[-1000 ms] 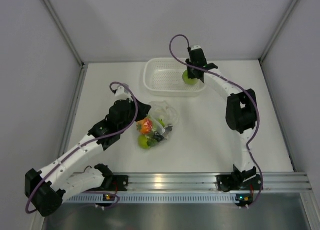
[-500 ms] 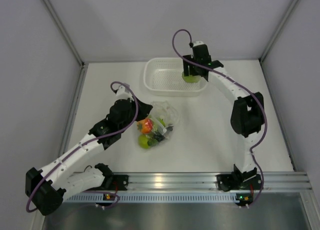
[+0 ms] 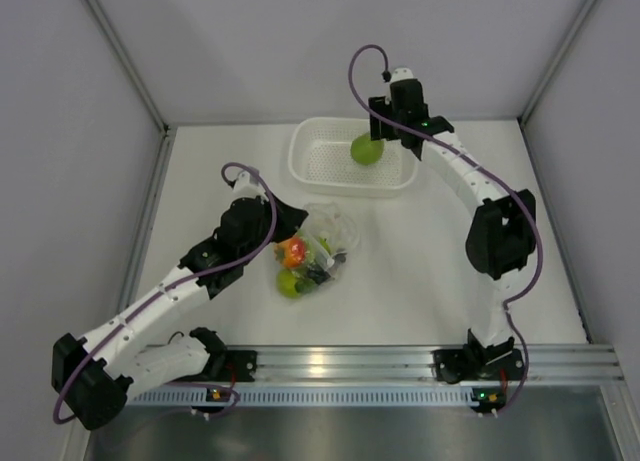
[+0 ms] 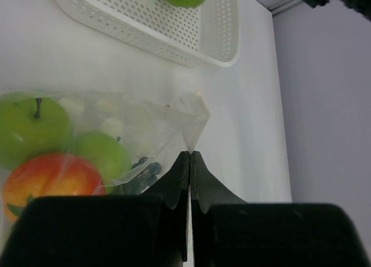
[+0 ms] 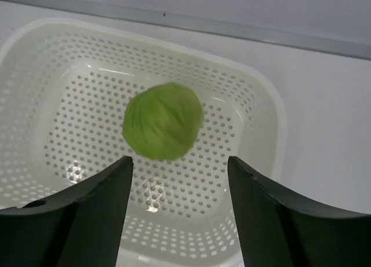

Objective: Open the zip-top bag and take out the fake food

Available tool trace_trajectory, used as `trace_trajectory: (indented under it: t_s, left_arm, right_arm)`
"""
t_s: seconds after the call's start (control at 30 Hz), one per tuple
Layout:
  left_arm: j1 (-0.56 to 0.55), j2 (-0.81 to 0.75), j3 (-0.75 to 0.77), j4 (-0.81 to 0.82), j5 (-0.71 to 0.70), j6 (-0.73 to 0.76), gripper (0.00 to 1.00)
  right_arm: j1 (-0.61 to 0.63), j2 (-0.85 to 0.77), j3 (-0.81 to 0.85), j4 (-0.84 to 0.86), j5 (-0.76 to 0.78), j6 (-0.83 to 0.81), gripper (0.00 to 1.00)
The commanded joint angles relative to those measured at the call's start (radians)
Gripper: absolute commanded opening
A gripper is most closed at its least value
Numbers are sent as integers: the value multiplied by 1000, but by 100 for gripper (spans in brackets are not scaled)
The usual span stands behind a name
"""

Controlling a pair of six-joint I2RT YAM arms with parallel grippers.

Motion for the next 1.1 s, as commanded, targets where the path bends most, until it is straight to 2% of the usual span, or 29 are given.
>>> trace_trajectory:
  t_s: [0.0, 0.17, 0.33, 0.37, 0.5, 0.53, 0.67, 0.73, 0.87, 0.93, 1.07]
  left_arm:
    - [-2, -19, 24, 58, -6, -9, 0]
    - [-2, -25, 27, 58, -29, -5, 0]
    - [-2, 15, 65, 58, -29, -15, 0]
    - [-2, 24, 71, 58, -32, -21, 0]
    - [-2, 35, 93, 58, -50, -79, 0]
    - [-2, 35, 97, 58, -50, -82, 0]
    - [-2, 38, 125, 58, -30, -96, 0]
    - [-2, 35, 132, 58, -17, -102, 0]
    - [-2, 29, 129, 65, 29, -145, 0]
    - [-2, 23, 122, 77, 49, -154, 0]
    - [-3, 4, 102, 97, 77, -188, 0]
  right_arm:
    - [0, 86, 37, -13, 12, 4, 67]
    - [10, -46, -130, 62, -36, 44, 75]
    - [41, -277, -286, 88, -100, 104, 76]
    - [47, -311, -344, 86, -156, 113, 76]
    - [98, -504, -519, 109, -319, 207, 66]
    - [113, -540, -611, 175, -353, 221, 63]
    - [238, -673, -782, 316, -465, 323, 51]
    - [286, -687, -834, 355, -447, 354, 44]
    - [415, -664, -869, 468, -323, 413, 40]
    - [440, -640, -871, 490, -227, 429, 39]
    - [458, -534, -871, 551, -140, 486, 38]
